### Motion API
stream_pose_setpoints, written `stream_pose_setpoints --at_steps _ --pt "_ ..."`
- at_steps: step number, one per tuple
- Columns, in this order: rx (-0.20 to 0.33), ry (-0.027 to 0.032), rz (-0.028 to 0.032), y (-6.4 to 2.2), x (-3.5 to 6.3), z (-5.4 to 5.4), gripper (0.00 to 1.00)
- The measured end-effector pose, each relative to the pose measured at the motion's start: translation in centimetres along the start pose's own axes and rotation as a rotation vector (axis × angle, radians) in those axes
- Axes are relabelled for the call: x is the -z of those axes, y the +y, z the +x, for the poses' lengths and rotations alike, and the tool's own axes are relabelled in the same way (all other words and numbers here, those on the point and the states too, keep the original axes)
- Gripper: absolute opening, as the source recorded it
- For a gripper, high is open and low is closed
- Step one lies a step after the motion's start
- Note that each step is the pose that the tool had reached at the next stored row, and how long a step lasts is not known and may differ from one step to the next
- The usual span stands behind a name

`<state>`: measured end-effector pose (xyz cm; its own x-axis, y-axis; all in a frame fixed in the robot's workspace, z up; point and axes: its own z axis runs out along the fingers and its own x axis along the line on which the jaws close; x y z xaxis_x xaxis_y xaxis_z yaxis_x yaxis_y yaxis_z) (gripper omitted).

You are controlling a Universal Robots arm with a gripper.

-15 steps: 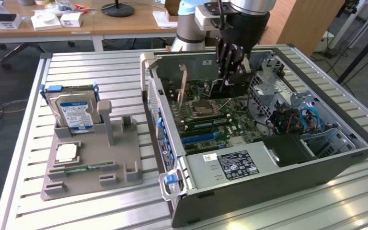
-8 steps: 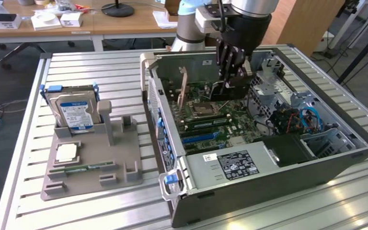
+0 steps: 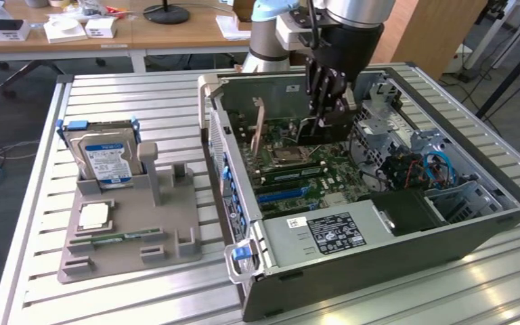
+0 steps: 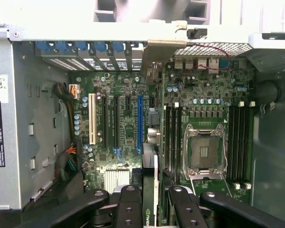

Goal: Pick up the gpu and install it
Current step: 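Insert the gpu into the slot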

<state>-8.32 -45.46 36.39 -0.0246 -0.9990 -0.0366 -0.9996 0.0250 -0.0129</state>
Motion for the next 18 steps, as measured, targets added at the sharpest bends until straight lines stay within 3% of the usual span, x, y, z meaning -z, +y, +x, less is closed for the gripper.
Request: stream_pose_setpoints --at_steps 18 --pt "0.0 0.0 -0.0032 0.04 -3.27 0.2 0.26"
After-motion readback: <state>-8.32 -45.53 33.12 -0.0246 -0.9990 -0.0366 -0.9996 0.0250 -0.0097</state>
